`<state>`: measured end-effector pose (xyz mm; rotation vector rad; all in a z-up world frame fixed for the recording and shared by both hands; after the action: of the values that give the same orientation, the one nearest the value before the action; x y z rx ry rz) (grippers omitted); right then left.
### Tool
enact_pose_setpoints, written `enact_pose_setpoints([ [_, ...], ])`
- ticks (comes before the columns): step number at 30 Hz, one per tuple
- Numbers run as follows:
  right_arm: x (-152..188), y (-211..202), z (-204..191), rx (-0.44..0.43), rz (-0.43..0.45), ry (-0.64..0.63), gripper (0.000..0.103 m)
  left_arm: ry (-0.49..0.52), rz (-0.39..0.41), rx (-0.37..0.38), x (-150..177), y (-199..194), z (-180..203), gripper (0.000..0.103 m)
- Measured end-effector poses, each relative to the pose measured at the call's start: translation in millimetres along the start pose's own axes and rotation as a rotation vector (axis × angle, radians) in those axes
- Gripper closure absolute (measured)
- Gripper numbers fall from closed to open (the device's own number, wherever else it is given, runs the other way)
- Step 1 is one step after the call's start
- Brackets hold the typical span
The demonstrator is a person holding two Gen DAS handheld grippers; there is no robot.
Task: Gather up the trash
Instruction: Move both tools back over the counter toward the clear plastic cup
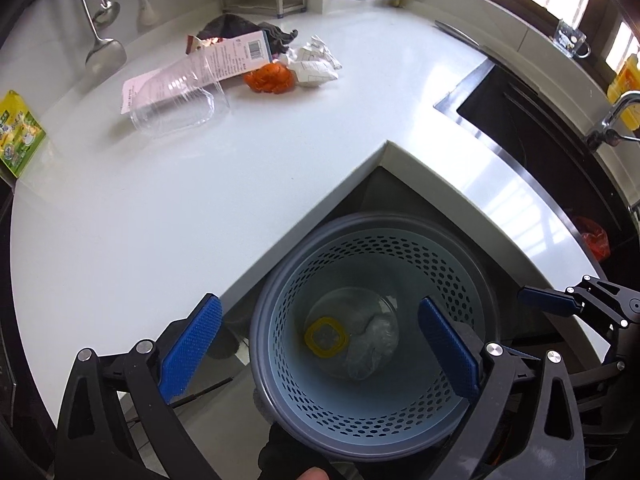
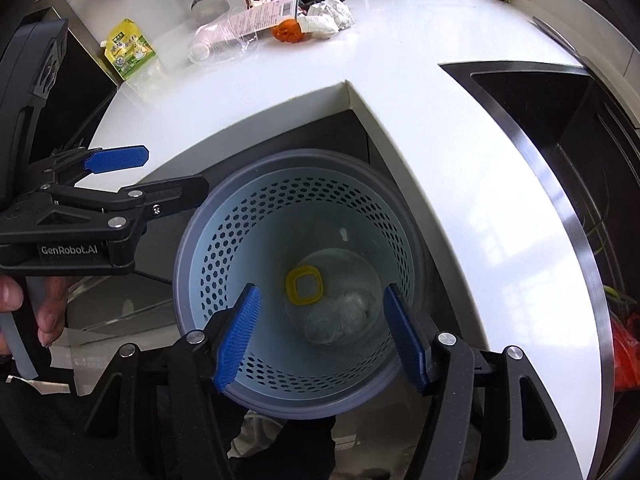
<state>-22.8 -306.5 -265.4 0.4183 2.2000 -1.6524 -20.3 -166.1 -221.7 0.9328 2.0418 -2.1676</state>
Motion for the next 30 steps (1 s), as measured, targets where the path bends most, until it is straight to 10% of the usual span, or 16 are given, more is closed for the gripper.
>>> enact_pose_setpoints([
  [30,-223,38,-129,-0.150,0.127,-0.098,0.041,-0.161,0.085,-0.061,-63,-20,-206,0.006],
])
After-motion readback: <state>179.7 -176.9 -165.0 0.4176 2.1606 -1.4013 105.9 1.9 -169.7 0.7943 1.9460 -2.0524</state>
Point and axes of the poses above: each gripper's, at about its wrist camera, not at the fingertips, and y roughly the way its jaws point, z to its right, x to its underside, the point moved 8 cm from there along y, roughly the way its jaws point, and after that the axes turned 9 degrees about y, right-handed, at the moved point
